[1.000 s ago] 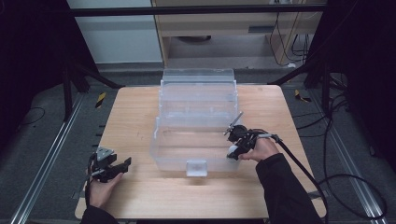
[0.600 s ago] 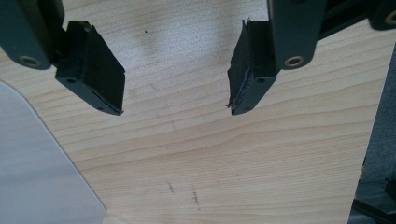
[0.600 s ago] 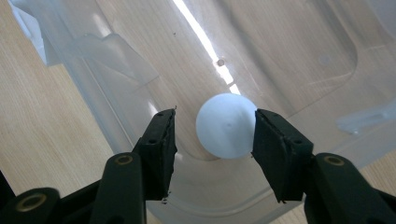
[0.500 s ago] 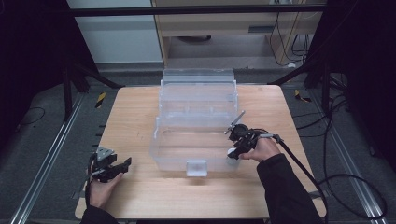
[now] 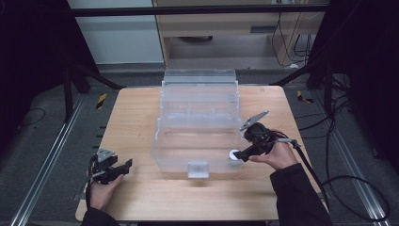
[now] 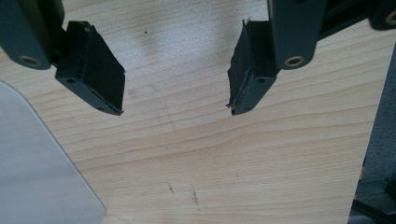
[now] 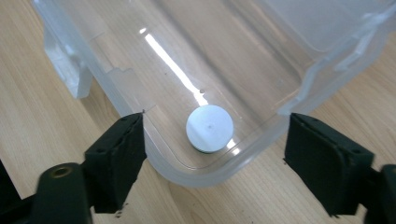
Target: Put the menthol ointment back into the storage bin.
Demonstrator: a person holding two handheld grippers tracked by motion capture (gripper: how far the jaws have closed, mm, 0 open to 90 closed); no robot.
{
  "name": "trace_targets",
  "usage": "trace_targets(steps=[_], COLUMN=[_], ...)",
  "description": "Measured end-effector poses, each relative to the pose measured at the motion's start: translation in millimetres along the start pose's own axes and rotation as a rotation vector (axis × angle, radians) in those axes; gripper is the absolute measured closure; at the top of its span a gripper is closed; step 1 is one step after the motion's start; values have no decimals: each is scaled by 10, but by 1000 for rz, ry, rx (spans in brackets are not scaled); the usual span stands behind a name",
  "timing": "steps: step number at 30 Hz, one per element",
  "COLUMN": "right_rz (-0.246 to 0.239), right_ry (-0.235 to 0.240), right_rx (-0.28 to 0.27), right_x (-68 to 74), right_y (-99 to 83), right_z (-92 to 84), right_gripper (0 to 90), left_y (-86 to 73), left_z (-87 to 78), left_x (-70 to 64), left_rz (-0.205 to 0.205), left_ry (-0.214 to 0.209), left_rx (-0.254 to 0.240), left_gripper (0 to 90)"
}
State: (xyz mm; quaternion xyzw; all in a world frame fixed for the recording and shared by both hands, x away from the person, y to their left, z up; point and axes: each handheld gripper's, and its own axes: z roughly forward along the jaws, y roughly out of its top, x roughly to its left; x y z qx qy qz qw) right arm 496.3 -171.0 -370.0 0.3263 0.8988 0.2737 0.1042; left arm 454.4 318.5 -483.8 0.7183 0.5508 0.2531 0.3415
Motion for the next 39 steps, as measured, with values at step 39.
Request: trace_targets(steps=[39], right_rz=[305], right_ry=[-243], right_rx=[-304], right_x=[-419], right_y=[-1571], right_z=[284], right_gripper=[130], left_y=[-18], left_z=[10], left_x=[33], left_rz=[1], left_ry=[21], left_rx=[-6], left_gripper=[339])
